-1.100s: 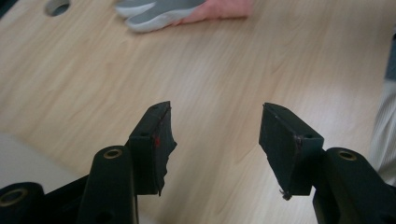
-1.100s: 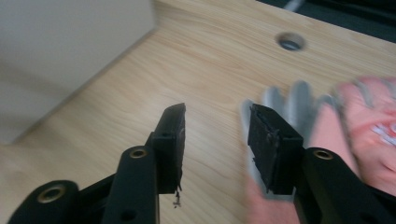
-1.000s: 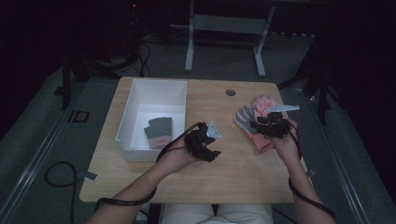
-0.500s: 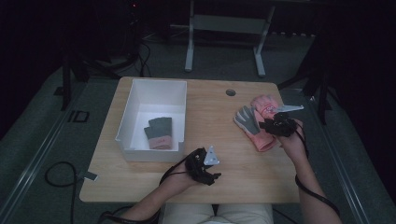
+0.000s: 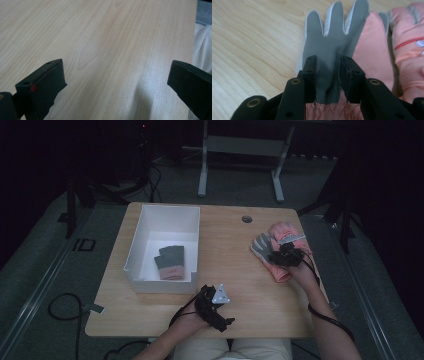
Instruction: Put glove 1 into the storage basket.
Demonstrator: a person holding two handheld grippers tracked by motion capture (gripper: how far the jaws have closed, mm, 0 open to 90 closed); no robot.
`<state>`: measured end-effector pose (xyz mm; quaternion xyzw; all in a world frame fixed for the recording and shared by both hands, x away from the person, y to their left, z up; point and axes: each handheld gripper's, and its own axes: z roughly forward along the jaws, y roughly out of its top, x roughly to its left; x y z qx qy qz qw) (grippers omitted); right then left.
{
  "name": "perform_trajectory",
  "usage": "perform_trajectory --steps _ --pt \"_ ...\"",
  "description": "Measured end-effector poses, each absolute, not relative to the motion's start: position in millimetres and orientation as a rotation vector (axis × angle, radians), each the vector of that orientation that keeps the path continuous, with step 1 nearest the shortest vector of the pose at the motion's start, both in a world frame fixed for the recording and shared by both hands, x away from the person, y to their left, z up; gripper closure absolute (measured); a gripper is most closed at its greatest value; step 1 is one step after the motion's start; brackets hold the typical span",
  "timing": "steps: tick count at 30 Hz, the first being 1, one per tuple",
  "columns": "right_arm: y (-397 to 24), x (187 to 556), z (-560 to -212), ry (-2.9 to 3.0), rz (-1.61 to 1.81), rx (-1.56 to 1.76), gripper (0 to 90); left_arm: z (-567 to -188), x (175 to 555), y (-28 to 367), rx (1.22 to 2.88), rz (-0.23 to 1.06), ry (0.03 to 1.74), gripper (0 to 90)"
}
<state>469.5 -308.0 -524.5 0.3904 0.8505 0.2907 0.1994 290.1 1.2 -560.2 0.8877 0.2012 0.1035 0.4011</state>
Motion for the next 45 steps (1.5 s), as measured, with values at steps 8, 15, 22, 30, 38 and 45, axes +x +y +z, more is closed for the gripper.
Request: perform_trajectory --steps 8,15,22,30,38,45 --pt "-299.8 471.8 -534.1 2.386 0.733 1.137 83.3 -566.2 281.9 3.7 2.236 0.273 0.481 1.0" --pt "-299.2 469.6 -529.1 2.392 0.735 1.172 86.9 -568.9 279.7 5.9 2.207 0.311 0.483 1.1" --pt "-290.2 439.5 -490.4 2.276 0.835 1.243 88.6 -570.9 280.3 8.6 2.195 0.319 0.491 1.1" --pt "-268.5 381.4 -448.5 2.04 1.034 1.449 88.6 -571.0 279.0 7.4 2.181 0.352 0.48 1.1" --pt "-248.4 354.6 -474.6 1.956 1.072 1.614 88.6 -570.3 277.2 12.6 2.133 0.391 0.501 1.1" --pt "-228.6 365.3 -510.9 1.996 0.997 1.679 88.4 -574.1 273.4 13.5 2.136 0.407 0.491 1.1"
